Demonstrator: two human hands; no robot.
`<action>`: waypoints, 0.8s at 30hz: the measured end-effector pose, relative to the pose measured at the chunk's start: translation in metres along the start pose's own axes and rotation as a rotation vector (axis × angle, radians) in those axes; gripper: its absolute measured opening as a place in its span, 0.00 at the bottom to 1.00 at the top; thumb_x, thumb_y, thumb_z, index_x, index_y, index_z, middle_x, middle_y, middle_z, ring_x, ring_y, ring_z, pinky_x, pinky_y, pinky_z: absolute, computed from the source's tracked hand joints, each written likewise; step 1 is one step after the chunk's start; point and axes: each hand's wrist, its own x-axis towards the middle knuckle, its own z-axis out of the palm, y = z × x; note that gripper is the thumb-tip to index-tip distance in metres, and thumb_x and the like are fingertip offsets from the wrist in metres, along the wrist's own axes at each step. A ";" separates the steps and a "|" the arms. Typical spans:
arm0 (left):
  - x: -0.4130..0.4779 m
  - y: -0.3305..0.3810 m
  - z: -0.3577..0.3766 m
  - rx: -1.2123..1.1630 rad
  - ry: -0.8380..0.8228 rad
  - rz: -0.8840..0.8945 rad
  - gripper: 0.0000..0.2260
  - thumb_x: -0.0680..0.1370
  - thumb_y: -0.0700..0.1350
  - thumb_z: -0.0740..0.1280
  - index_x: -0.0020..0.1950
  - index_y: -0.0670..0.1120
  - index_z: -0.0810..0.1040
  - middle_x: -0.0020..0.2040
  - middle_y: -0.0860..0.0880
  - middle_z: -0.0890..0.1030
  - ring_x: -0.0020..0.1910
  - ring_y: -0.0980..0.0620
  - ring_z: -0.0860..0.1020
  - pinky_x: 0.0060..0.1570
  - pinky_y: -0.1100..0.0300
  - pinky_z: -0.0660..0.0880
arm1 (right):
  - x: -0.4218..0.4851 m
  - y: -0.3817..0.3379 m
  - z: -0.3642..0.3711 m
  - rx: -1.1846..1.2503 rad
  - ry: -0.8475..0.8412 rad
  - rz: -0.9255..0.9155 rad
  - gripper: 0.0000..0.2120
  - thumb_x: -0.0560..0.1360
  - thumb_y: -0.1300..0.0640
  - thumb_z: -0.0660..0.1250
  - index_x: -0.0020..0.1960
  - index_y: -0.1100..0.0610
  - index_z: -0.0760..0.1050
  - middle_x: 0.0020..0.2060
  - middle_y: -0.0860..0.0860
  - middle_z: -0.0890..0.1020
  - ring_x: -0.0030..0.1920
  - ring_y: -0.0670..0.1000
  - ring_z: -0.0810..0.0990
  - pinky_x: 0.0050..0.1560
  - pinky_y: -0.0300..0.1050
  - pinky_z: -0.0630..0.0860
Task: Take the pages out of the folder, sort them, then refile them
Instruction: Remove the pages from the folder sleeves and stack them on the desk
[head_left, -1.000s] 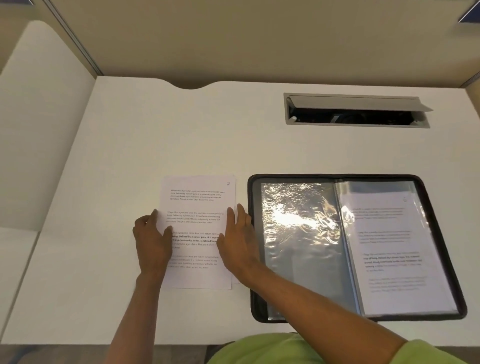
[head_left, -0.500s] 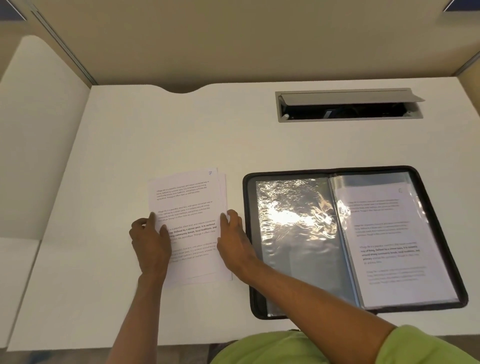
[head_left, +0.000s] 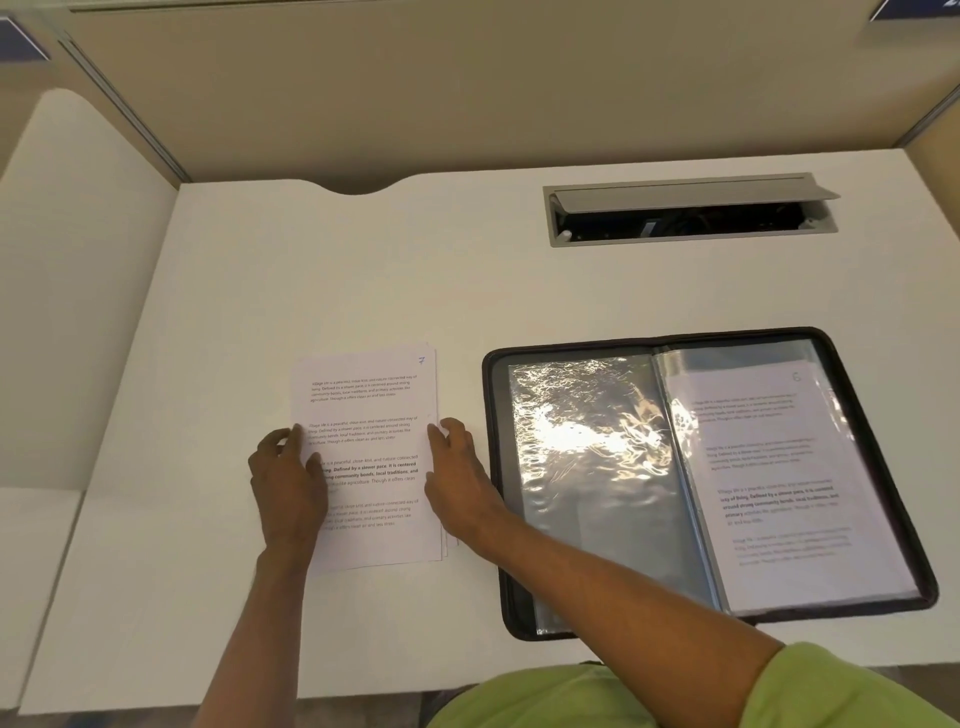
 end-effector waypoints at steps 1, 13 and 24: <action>0.000 0.000 0.002 -0.005 -0.008 -0.012 0.23 0.82 0.36 0.67 0.77 0.36 0.71 0.74 0.37 0.70 0.72 0.36 0.66 0.71 0.40 0.68 | 0.001 0.000 0.000 0.010 -0.006 -0.003 0.30 0.79 0.71 0.62 0.78 0.61 0.57 0.76 0.56 0.56 0.72 0.55 0.65 0.68 0.47 0.75; -0.019 -0.007 0.031 0.113 0.026 -0.013 0.26 0.87 0.47 0.57 0.83 0.39 0.59 0.84 0.36 0.56 0.83 0.39 0.53 0.81 0.37 0.50 | -0.010 0.003 0.016 -0.224 0.015 -0.149 0.32 0.80 0.66 0.64 0.80 0.67 0.55 0.79 0.64 0.58 0.77 0.62 0.60 0.78 0.51 0.60; -0.018 0.003 0.037 0.130 0.056 -0.046 0.25 0.88 0.45 0.53 0.84 0.37 0.56 0.85 0.39 0.56 0.84 0.42 0.51 0.82 0.39 0.46 | -0.022 0.006 0.020 -0.099 0.005 -0.120 0.31 0.82 0.70 0.60 0.81 0.64 0.53 0.80 0.60 0.53 0.79 0.57 0.58 0.75 0.47 0.66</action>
